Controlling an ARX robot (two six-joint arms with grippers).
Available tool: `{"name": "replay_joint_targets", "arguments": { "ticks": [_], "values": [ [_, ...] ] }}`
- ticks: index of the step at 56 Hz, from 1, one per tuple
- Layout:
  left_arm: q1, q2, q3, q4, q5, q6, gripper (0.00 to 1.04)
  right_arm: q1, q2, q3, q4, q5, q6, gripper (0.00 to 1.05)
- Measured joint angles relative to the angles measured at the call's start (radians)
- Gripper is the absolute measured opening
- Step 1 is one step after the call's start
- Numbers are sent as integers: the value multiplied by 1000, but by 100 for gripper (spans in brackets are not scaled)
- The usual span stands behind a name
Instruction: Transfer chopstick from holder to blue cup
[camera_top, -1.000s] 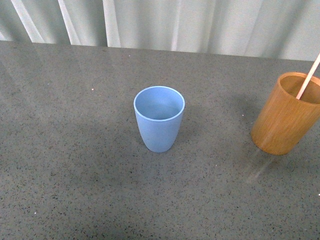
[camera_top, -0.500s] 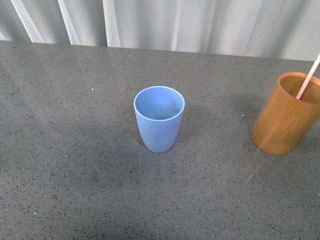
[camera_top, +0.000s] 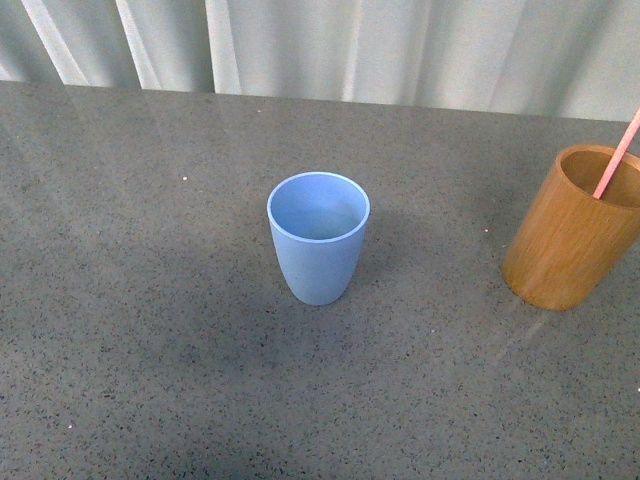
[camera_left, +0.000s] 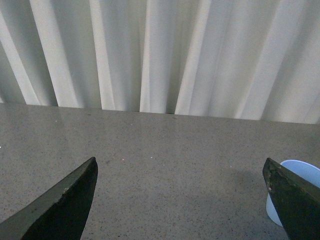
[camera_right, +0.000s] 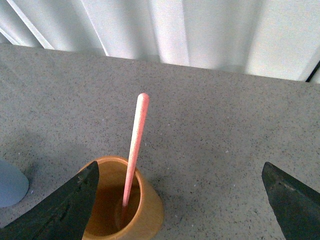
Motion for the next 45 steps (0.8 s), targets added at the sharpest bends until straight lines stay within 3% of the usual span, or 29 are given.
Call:
{"name": "replay_joint_targets", "arguments": {
  "ticks": [16, 42, 45],
  "values": [
    [0, 0, 0, 0, 0, 0, 98, 85, 220, 89, 116, -26, 80, 93],
    [0, 0, 0, 0, 0, 0, 98, 145, 308, 130, 151, -35, 139, 17],
    [0, 0, 0, 0, 0, 0, 98, 143, 308, 138, 148, -45, 150, 5]
  ]
}}
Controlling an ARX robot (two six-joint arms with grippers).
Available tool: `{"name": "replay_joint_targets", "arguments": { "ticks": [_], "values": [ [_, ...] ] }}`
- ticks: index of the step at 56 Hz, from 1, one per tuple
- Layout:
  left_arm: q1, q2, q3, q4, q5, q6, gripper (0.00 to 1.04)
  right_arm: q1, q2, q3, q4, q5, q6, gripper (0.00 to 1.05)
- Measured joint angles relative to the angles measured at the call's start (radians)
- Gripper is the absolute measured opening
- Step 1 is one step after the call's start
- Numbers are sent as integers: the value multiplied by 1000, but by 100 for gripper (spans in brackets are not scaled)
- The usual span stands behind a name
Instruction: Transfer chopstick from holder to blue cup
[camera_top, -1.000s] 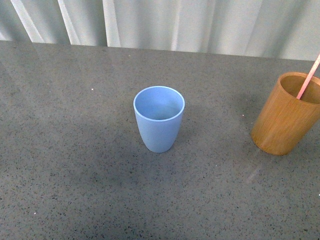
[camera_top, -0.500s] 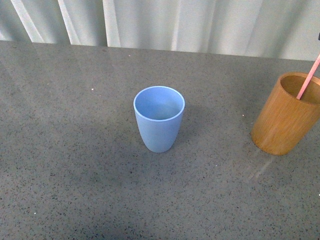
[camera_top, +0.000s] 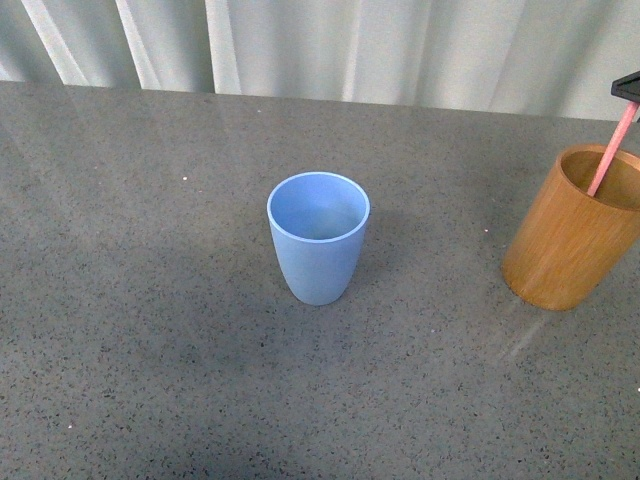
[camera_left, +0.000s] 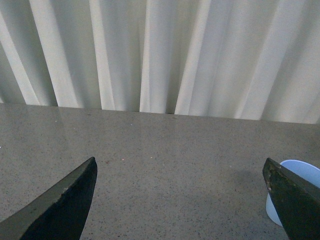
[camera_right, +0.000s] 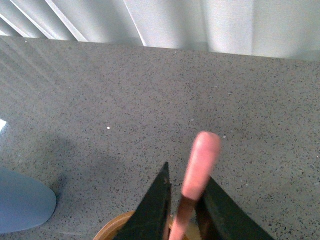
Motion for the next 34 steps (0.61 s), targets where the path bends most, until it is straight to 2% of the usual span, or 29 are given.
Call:
{"name": "replay_joint_targets", "arguments": {
  "ticks": [14, 25, 34],
  "values": [
    [0, 0, 0, 0, 0, 0, 98, -25, -53, 23, -21, -26, 39, 3],
    [0, 0, 0, 0, 0, 0, 98, -45, -217, 100, -54, -54, 141, 3],
    [0, 0, 0, 0, 0, 0, 98, 48, -341, 117, -61, -21, 211, 3]
  ]
}}
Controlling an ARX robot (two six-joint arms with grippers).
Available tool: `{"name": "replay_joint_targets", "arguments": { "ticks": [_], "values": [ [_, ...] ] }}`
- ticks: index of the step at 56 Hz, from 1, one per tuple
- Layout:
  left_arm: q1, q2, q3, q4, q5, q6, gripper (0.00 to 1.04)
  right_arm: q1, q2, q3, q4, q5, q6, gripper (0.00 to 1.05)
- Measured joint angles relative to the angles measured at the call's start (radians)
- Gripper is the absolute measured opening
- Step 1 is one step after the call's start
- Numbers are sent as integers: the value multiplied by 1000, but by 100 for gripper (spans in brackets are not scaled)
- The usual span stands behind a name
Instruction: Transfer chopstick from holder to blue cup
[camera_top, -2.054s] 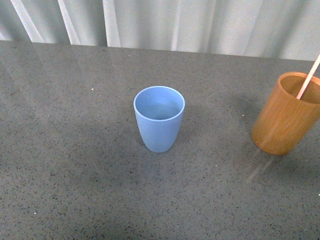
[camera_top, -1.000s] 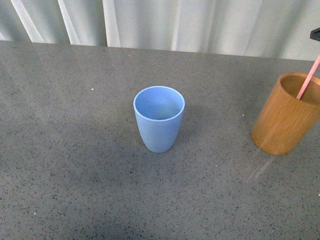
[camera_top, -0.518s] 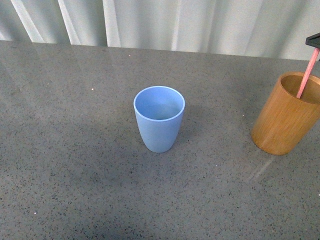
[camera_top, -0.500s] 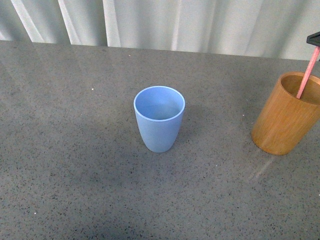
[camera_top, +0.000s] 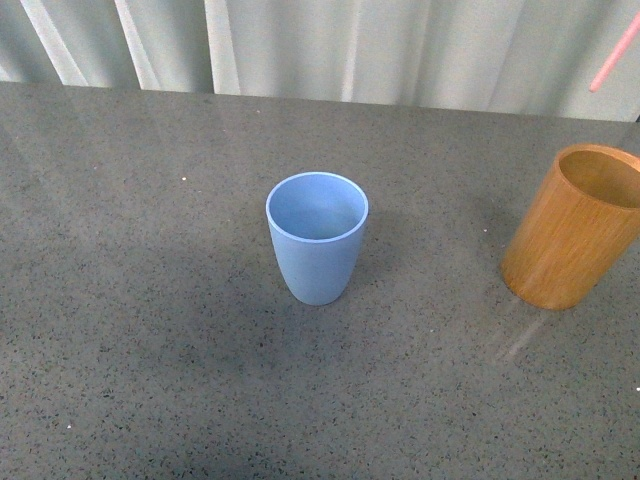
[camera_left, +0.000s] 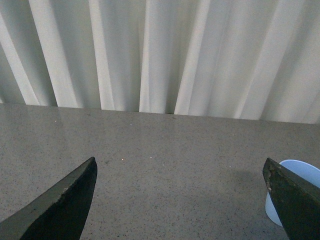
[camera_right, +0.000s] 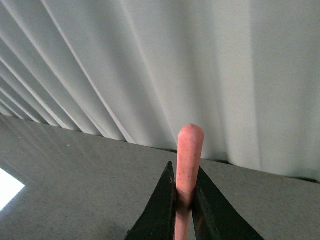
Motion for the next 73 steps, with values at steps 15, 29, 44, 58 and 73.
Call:
{"name": "replay_joint_targets", "arguments": {
  "ticks": [15, 29, 44, 58, 73],
  "values": [
    [0, 0, 0, 0, 0, 0, 98, 294, 60, -32, 66, 130, 30, 3],
    [0, 0, 0, 0, 0, 0, 98, 442, 225, 37, 89, 224, 52, 3],
    [0, 0, 0, 0, 0, 0, 98, 489, 300, 60, 73, 261, 20, 3],
    [0, 0, 0, 0, 0, 0, 98, 509, 311, 32, 67, 293, -6, 42],
    [0, 0, 0, 0, 0, 0, 98, 471, 188, -147, 333, 630, -66, 65]
  ]
}}
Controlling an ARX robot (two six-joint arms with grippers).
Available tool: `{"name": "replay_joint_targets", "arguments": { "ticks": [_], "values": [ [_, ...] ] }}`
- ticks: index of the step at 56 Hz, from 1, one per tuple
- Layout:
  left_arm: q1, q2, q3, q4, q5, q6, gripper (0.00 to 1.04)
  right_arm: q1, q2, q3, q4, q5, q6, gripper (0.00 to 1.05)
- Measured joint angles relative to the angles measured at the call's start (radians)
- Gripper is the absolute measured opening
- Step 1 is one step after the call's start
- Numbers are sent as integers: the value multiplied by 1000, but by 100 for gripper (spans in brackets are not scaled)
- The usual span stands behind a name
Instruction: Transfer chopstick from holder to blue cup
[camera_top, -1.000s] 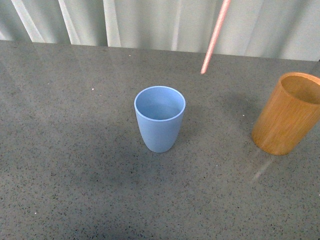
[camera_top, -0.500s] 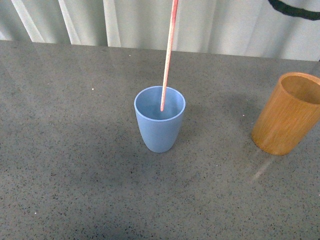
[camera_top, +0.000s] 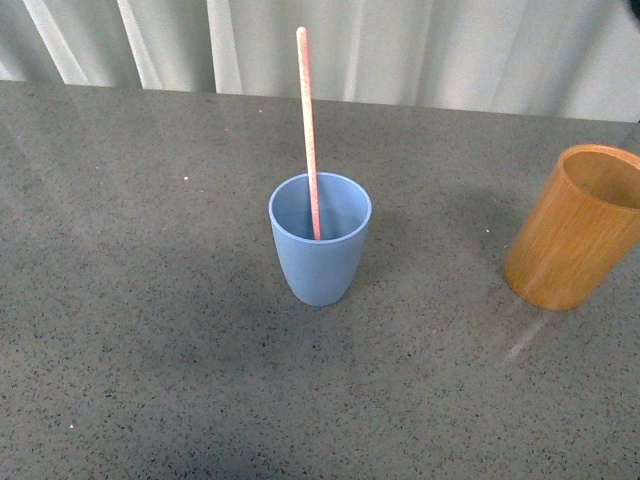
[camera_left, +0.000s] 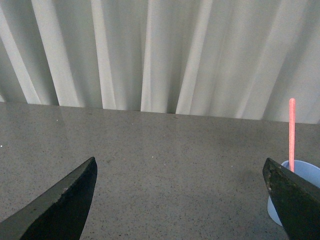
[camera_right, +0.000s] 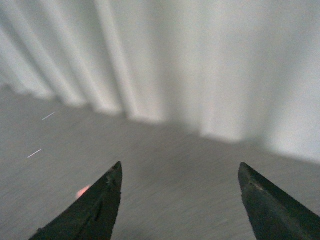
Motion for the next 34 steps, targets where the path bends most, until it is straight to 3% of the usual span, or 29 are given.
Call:
{"name": "replay_joint_targets", "arguments": {
  "ticks": [2, 7, 22, 34],
  "values": [
    [0, 0, 0, 0, 2, 0, 98, -9, -36, -63, 118, 151, -41, 58],
    [0, 0, 0, 0, 0, 0, 98, -43, -119, -189, 253, 291, -83, 44],
    [0, 0, 0, 0, 0, 0, 98, -146, -304, -472, 319, 219, -117, 0],
    [0, 0, 0, 0, 0, 0, 98, -209, -455, -611, 318, 153, -120, 1]
  ]
}}
